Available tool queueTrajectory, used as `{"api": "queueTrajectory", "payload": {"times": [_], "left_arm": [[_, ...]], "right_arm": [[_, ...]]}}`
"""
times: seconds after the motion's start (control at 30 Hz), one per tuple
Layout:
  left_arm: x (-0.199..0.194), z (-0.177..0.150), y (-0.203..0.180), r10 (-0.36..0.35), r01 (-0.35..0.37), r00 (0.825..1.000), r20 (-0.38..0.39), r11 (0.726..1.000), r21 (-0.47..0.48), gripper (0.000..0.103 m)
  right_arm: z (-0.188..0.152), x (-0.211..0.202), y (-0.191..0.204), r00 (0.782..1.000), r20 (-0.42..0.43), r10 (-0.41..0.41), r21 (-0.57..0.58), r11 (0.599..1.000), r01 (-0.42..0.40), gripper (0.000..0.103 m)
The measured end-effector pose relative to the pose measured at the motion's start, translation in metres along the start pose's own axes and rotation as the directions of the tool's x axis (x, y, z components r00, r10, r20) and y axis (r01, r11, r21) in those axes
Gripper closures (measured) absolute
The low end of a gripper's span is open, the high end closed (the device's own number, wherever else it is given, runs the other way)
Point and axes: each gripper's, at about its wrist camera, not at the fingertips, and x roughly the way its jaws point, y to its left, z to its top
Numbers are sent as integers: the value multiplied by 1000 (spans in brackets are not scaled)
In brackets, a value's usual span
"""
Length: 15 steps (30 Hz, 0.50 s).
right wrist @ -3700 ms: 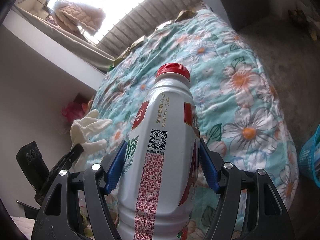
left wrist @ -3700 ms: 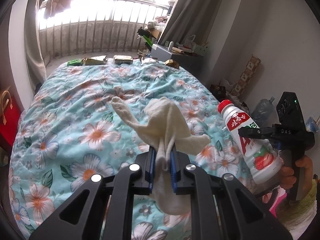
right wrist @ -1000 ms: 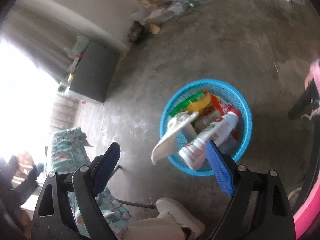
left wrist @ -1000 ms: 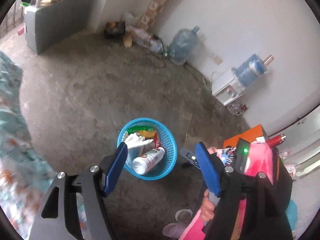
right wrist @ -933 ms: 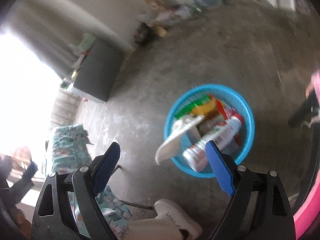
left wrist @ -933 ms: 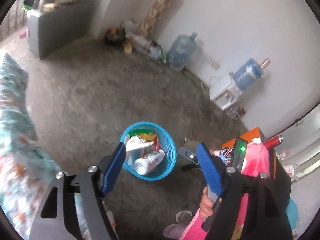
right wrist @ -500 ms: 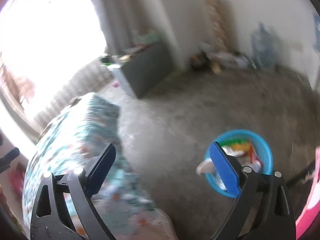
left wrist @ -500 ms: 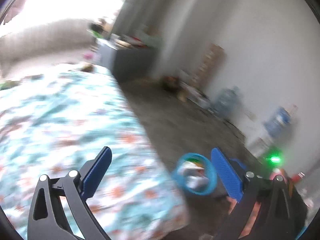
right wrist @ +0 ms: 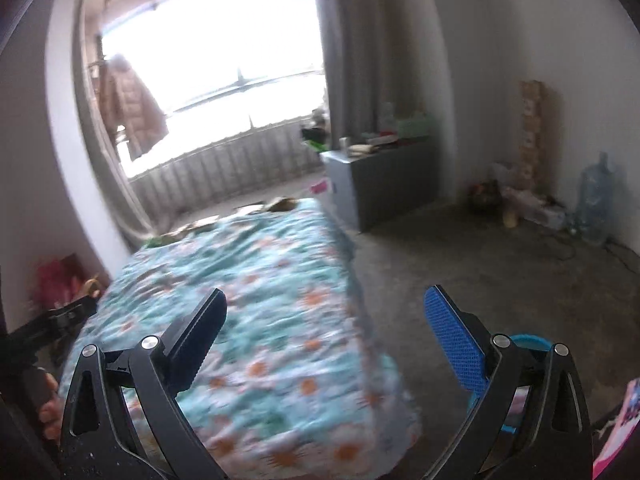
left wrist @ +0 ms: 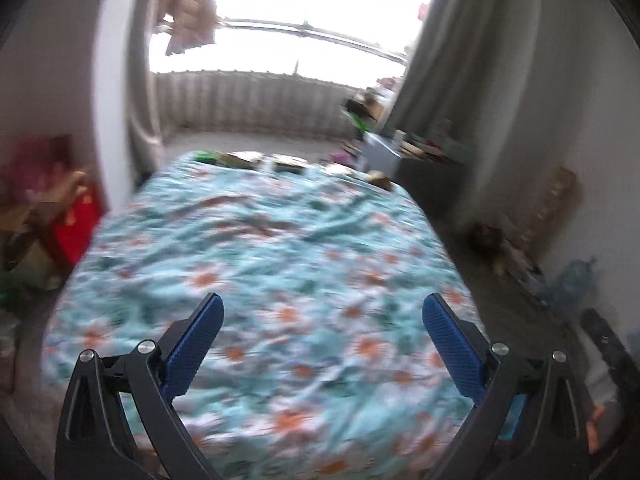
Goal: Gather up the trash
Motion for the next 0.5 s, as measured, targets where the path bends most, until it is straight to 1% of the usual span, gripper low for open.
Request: {"api": "queueTrajectory", "payload": {"times": [0.07,0.1,0.17,0.23,0.3,0.33,0.37,0.4,0.43,0.5], "left_arm": [[-9,-7,6,50,-51,998,35,998,29,6],[-11,-11,7,60,-61,997,42,997,39,6],[-13,-16,11,78,-80,997,27,995,58,5],[-12,-21,14,75,-73,997,-19,995,70,6],[-7,-29,18,77,-72,993,-86,995,65,6],[-5,-33,19,85,-79,991,-104,995,61,6],[-1,-39,21,100,-94,986,-131,994,54,6],[2,-45,21,105,-98,982,-156,994,50,6],[5,-50,22,105,-98,977,-183,994,46,6],[12,-60,21,104,-95,963,-249,994,48,6]], "right_arm": [[-5,-5,9,1000,8,-29,-19,999,30,8],[-7,-7,15,999,6,-44,-39,998,44,8],[-12,-9,30,998,-10,-64,-81,995,63,8],[-19,-11,44,996,-28,-82,-127,989,78,8],[-28,-15,53,994,-44,-95,-165,982,87,8],[-34,-14,60,992,-54,-113,-191,976,101,8],[-39,-12,65,987,-79,-142,-217,968,122,8],[-46,-7,69,978,-123,-168,-242,961,135,8],[-51,-4,71,974,-151,-170,-248,960,130,8],[-61,2,72,959,-210,-188,-244,960,135,8]]}}
